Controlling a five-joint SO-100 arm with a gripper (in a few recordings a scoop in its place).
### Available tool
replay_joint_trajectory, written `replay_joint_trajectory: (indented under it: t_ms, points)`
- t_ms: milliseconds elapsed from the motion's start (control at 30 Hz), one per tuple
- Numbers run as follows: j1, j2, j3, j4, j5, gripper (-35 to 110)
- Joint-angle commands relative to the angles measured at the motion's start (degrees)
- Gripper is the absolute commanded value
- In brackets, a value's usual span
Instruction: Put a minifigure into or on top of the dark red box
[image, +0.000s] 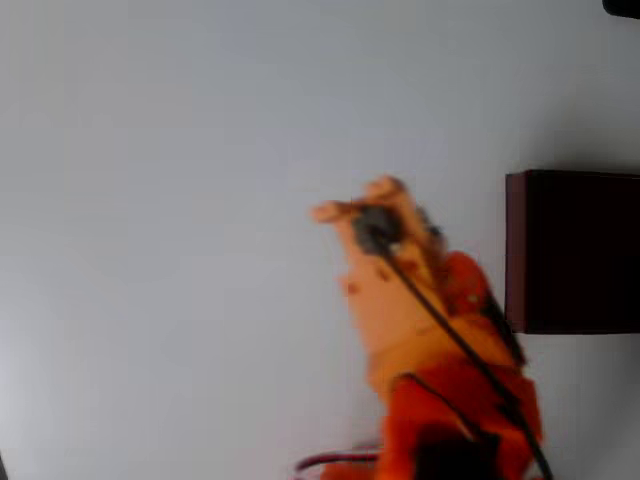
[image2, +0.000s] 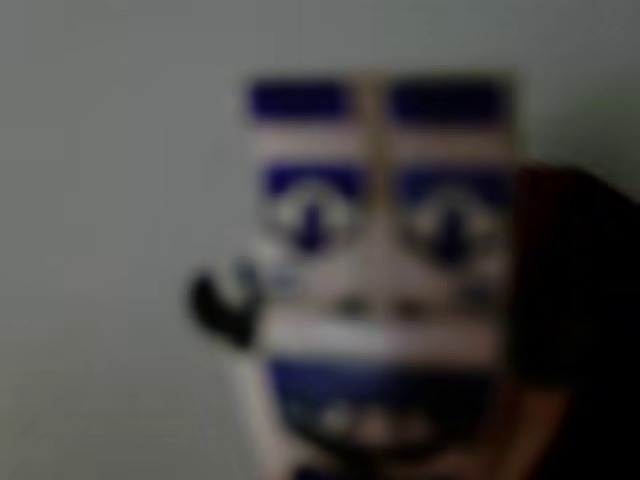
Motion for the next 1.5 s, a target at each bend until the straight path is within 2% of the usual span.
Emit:
replay_joint_trajectory:
  t_ms: [0,200,333,467,633,800,900,1000,1133,1200,1367,1467]
  points:
    - [13.1,-5.2,-2.5,-2.5,-9.4,0]
    - [19.2,-24.4,-5.6,-15.4,-15.2,1]
    - [22.6,-41.9,-16.0,-16.7,-17.5,3]
    - [25.1,-53.3,-23.3,-14.9,-17.8,14]
    - [24.6,-50.0,-20.6,-13.1,-17.1,19]
    - [18.9,-25.9,-2.0,-13.8,-18.0,15]
    - [11.8,-2.7,12.0,-14.2,-23.4,9]
    - [0.4,22.1,20.3,-8.6,-29.8,1]
    - [-19.4,53.2,28.3,-0.1,-31.6,0]
    - [-33.1,65.1,32.0,2.0,-31.2,0]
    - [-58.1,53.3,34.5,-1.8,-27.3,0]
    - [-70.4,50.6,40.9,-6.7,-29.2,0]
